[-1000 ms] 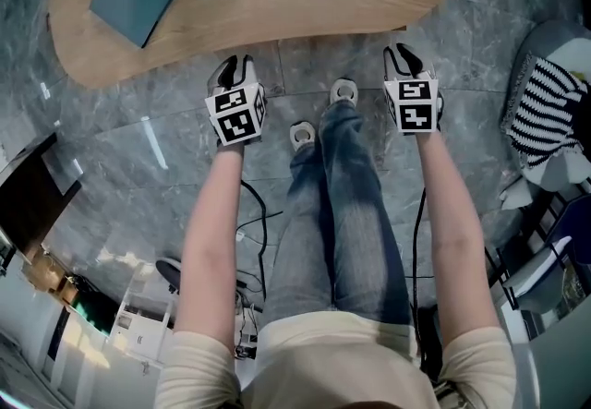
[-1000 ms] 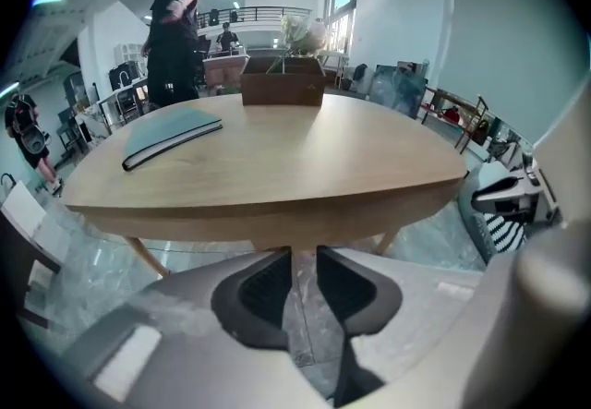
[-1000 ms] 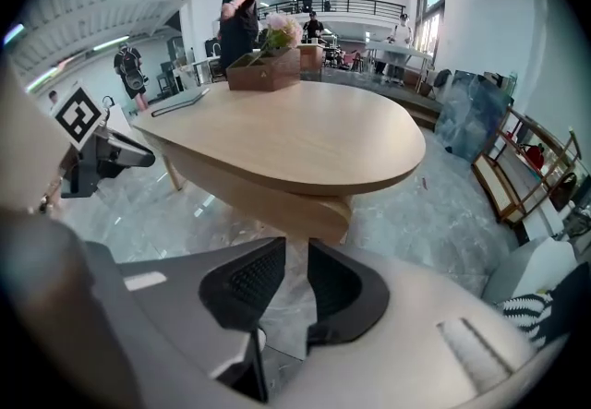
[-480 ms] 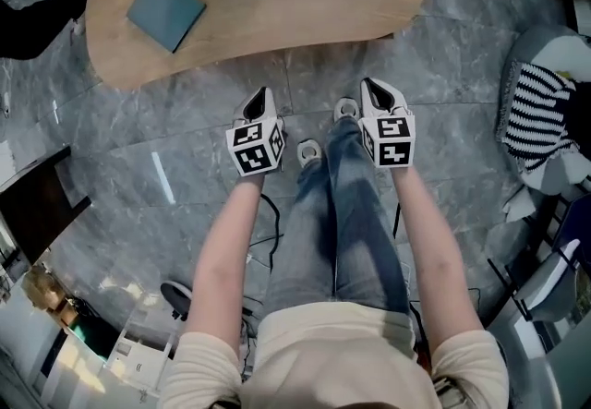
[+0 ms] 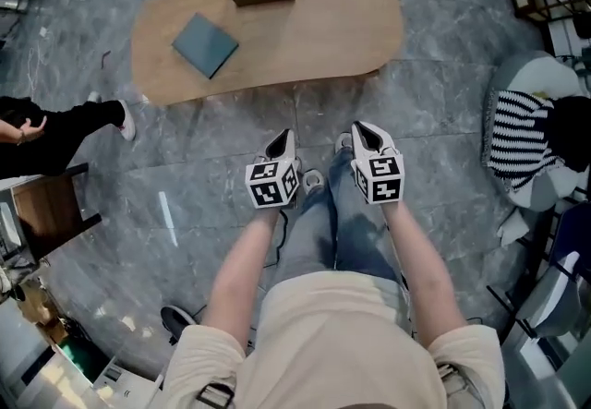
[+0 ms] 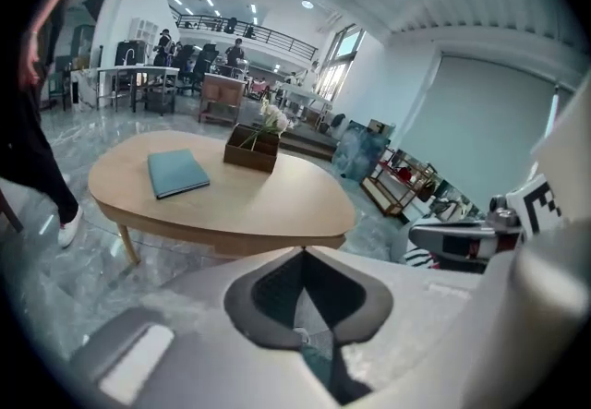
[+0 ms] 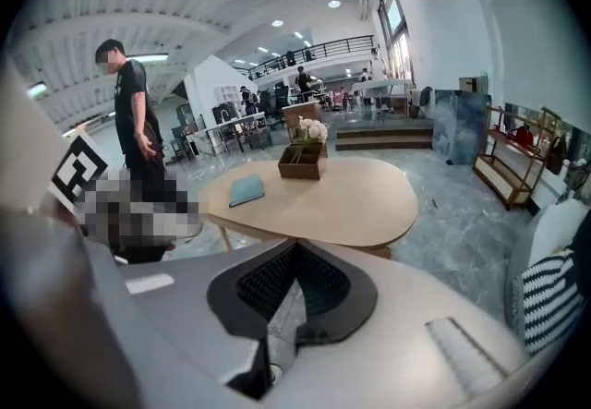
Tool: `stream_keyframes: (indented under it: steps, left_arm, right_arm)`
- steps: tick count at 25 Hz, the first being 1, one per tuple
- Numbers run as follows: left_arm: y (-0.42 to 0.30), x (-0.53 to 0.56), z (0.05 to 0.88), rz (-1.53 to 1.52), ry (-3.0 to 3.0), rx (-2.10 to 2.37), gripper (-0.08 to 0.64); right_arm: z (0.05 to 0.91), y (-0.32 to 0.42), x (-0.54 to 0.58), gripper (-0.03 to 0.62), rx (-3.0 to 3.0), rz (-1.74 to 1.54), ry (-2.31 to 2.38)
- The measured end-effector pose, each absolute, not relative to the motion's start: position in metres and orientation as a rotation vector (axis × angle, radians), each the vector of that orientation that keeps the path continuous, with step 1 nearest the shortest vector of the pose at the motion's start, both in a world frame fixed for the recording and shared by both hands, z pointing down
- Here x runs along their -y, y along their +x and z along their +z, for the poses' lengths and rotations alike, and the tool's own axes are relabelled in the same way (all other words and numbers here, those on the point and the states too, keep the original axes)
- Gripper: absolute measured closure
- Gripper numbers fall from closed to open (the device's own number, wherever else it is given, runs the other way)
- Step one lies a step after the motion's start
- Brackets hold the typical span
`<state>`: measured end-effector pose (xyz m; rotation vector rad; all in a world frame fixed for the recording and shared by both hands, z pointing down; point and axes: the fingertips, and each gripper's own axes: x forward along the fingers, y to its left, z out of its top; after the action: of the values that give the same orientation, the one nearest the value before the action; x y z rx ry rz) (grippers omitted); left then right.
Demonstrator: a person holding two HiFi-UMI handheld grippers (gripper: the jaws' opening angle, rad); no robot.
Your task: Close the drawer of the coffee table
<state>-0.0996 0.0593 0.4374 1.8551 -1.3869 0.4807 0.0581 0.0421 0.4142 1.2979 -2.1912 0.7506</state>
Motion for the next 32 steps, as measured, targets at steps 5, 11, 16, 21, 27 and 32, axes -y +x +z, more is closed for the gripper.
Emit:
stream_keyframes:
  steps: [5,11,16,21,27,32]
  left_arm:
    - [-0.087,-0.076,0.385,0.468,1.897,1.351,0.558]
    - [-0.076,-0.092,0.325,0.444,1.917,1.317,0.558]
    - [-0.066,-0.096,0.275,0.428,1.974,1.29,0.558]
    - [-0.064,-0.1,0.237,0.394,2.031,1.295,0.558]
    - [-0.071,-0.112,0.215,0.351,2.066,1.286,0.558]
    - [-0.083,-0.114,0.208,0.32,2.055,1.295,0.558]
  right_arm:
    - [0.36,0.055,-0.058,0.591,2.243,0.686,1.271]
    - [0.302,0.05,-0.077,0.591,2.294,0.667,1.269]
    - [0.256,0.04,-0.086,0.591,2.363,0.659,1.26]
    - [0.224,0.038,-0.089,0.591,2.419,0.634,1.266]
    - [0.195,0.038,-0.096,0.591,2.483,0.643,1.287]
    - [0.184,0.03,-0.099,0.591,2.51,0.624,1.272]
